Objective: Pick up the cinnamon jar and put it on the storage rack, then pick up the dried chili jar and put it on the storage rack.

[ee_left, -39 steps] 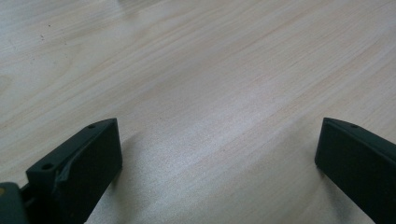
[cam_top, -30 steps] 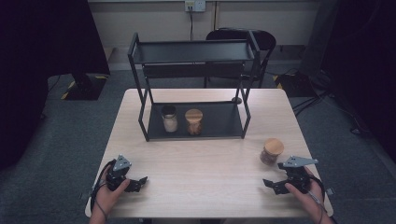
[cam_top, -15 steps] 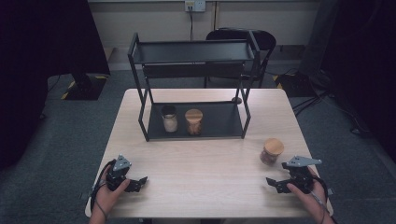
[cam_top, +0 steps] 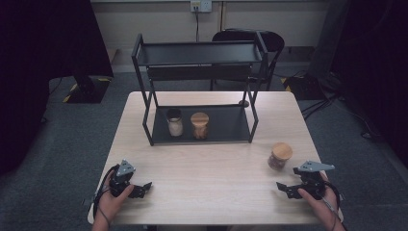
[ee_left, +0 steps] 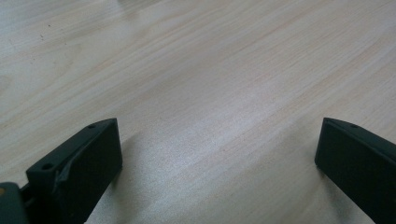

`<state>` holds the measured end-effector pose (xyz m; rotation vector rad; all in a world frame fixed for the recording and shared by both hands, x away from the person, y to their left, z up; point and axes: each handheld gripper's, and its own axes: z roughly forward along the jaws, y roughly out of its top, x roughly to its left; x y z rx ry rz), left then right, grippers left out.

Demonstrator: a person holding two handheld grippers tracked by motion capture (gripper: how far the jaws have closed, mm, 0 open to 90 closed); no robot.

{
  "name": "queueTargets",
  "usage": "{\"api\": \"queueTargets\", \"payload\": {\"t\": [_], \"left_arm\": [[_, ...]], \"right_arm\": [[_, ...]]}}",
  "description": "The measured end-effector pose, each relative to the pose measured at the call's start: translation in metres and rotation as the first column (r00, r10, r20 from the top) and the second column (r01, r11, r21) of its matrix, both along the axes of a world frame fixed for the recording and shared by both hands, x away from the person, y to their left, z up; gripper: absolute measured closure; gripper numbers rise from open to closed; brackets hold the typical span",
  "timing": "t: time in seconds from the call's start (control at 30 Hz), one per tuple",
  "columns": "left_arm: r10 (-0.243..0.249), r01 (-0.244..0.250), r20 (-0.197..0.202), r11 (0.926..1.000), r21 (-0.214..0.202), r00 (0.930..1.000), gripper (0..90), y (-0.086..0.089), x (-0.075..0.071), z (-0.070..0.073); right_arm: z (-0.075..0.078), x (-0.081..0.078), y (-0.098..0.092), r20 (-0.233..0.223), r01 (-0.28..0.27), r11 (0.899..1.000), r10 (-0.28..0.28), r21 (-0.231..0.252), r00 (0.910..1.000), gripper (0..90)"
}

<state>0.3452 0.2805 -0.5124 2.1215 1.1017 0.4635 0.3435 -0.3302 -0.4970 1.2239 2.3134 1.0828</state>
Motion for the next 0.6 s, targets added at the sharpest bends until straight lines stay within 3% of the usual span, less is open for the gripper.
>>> {"api": "queueTargets", "payload": {"t": [0.6], "left_arm": [[0.0,0.0,0.0,1.0,0.0,1.0,0.2,0.0,0.0,0.0]], "right_arm": [[0.0016,0.0036,-0.0078,0.011,0.036,0.999,-0.036,-0.002,0.9993,1.7]]}}
